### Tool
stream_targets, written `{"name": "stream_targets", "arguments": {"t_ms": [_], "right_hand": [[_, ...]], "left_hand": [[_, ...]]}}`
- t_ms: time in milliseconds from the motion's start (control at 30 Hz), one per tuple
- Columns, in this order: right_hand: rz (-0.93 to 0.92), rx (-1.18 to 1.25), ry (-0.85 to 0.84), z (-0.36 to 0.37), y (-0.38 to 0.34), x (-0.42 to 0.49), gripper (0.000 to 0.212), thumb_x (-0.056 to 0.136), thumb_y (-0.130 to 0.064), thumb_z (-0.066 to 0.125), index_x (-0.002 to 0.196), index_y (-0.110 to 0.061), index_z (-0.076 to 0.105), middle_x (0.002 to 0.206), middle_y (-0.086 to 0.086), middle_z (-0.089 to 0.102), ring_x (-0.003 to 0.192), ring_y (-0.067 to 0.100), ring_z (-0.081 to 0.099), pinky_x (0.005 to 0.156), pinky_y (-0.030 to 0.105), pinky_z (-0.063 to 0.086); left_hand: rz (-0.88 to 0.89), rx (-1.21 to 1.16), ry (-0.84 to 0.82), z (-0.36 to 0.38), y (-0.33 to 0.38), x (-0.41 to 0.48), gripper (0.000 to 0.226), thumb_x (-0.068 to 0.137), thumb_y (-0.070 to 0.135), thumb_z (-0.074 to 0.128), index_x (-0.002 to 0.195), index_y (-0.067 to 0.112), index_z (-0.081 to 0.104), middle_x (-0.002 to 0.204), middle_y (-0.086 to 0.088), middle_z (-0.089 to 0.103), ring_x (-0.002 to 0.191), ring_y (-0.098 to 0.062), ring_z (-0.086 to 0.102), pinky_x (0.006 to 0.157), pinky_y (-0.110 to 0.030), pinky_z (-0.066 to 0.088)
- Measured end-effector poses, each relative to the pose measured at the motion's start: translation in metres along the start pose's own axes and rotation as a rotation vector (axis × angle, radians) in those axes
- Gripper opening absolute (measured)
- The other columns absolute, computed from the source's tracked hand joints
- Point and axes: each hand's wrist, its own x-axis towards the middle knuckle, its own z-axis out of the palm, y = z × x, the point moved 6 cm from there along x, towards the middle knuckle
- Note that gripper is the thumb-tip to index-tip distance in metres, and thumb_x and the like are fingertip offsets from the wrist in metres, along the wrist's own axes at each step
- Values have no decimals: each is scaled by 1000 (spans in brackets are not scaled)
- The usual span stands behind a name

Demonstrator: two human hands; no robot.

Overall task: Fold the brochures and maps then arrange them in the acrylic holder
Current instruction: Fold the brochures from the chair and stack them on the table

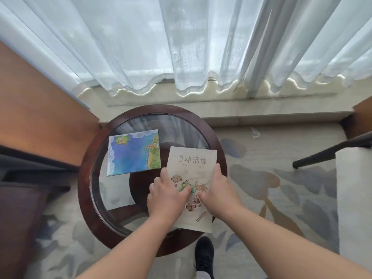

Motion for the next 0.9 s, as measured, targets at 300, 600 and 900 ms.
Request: {"name": "stream_targets", "arguments": {"t_ms": [300, 600, 900], "right_hand": [[27, -63, -8, 18, -1, 22, 90, 85, -25, 68, 152, -23, 8, 125, 6, 40, 97, 21, 48, 80, 30, 44], [-37, -202, -45, 17, 6, 28, 85, 87, -24, 64, 152, -21, 9, 140, 3, 31, 117, 22, 50, 81, 27, 42], [-55, -197, -46, 11, 8, 44, 86, 88, -13, 61, 155, -22, 8, 153, -2, 21, 125, 20, 46, 86, 29, 44]], "left_hand": [[32, 109, -57, 29, -13, 24, 107, 78, 68, 59, 153, 20, -1, 133, -7, 36, 119, -26, 39, 95, -41, 42], [129, 199, -24, 38, -8, 22, 107, 78, 71, 56, 152, 19, -1, 130, -5, 36, 112, -22, 41, 90, -37, 43], [195, 336, -33, 47, 7, 25, 110, 78, 77, 48, 153, 17, -4, 151, -13, 16, 123, -28, 34, 98, -39, 40]]}}
